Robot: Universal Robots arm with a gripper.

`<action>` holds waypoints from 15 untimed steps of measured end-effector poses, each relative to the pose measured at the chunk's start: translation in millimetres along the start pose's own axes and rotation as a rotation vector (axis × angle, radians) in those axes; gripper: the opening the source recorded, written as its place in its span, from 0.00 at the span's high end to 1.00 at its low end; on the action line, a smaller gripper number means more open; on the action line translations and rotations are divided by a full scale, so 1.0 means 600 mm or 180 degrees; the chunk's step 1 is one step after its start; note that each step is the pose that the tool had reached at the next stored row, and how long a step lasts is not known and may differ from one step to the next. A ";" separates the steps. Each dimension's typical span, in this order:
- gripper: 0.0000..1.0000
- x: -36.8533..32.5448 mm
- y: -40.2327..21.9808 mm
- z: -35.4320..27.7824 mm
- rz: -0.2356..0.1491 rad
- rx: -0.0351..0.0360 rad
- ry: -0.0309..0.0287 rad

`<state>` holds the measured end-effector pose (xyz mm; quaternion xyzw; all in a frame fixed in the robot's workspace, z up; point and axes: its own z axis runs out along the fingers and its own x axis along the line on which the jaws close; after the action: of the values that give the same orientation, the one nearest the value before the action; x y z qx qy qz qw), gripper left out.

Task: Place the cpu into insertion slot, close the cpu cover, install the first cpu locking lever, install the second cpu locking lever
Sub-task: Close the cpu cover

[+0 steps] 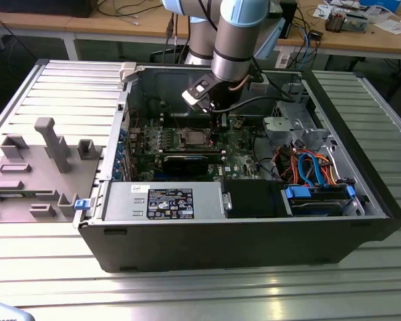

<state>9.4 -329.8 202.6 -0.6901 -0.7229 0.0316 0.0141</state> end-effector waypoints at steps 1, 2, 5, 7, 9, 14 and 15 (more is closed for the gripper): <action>0.89 0.000 0.000 0.000 0.0000 0.0000 0.0000; 0.89 0.000 0.000 0.001 0.0000 0.0000 0.0000; 0.89 0.000 0.000 0.002 0.0000 0.0000 0.0000; 0.89 0.000 0.000 0.002 0.0000 0.0000 -0.0001; 0.89 0.000 0.000 0.003 0.0000 0.0000 0.0000; 0.89 0.000 0.000 0.003 0.0000 0.0000 0.0000; 0.89 0.000 0.000 0.004 0.0001 0.0000 0.0000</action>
<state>9.3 -329.8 200.4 -0.6901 -0.7229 0.0316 0.0141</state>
